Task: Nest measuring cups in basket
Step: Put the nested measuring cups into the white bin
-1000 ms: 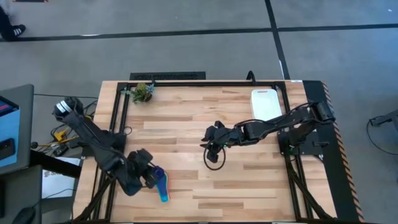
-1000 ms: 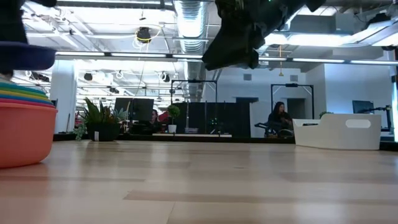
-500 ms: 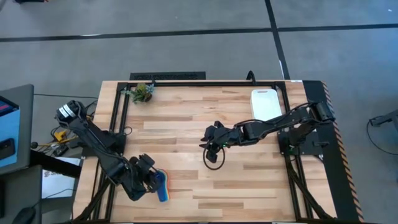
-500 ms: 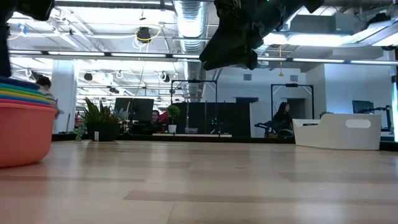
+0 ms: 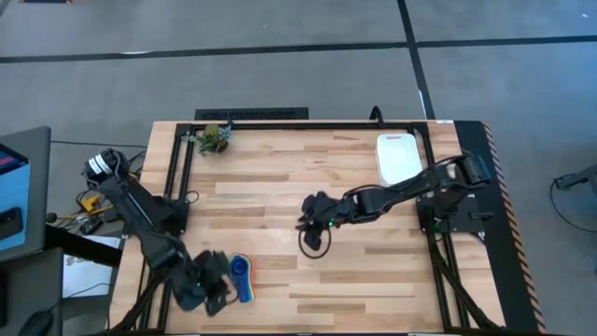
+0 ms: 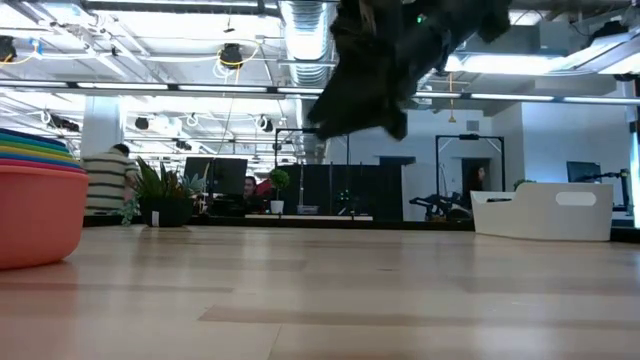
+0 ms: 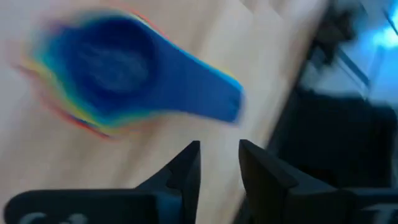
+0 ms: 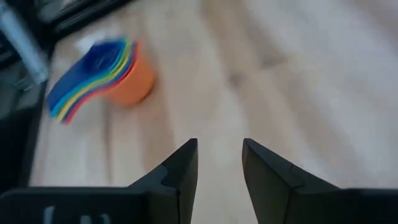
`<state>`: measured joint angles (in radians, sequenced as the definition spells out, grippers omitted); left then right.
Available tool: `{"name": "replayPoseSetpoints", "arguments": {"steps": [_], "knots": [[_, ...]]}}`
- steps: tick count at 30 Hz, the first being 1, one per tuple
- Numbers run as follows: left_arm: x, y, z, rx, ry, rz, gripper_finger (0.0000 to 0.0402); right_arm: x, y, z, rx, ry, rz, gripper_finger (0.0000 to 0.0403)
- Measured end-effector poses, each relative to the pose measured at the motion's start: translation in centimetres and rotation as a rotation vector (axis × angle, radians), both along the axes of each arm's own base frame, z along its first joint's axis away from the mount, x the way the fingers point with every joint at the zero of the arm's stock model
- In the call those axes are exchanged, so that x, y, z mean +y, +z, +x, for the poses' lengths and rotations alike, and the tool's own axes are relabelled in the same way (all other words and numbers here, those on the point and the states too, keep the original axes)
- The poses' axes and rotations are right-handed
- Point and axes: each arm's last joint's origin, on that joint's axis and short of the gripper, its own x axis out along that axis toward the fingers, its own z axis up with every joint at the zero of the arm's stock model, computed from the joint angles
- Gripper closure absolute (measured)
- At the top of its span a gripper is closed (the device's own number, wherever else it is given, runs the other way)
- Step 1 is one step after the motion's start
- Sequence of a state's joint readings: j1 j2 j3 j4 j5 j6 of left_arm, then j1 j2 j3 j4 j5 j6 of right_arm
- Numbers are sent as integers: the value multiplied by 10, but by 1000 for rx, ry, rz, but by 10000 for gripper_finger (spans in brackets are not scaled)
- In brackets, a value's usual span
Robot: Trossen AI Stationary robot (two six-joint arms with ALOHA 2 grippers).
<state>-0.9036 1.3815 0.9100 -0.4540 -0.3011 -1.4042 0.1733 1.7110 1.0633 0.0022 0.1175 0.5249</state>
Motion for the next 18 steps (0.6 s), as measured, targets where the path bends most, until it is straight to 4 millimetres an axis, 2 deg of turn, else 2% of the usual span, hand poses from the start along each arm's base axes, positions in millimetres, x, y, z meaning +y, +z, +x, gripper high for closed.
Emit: {"name": "replayPoseSetpoints", "arguments": {"steps": [3, 6, 10, 13, 18], "knots": [[-14, -9, 0, 1, -51, -19, 326, 14, -19, 13, -40, 97, 73, 262], [-21, -24, 2, 50, -30, -6, 349, 28, -34, 26, -114, 179, 135, 274], [-28, -45, 9, 88, -18, 28, 375, 45, -46, 47, -158, 269, 165, 295], [-30, -57, 17, 89, -37, 63, 391, 54, -56, 64, -157, 316, 158, 309], [-24, -62, 26, 86, -20, 91, 400, 70, -67, 88, -178, 399, 148, 333]]}}
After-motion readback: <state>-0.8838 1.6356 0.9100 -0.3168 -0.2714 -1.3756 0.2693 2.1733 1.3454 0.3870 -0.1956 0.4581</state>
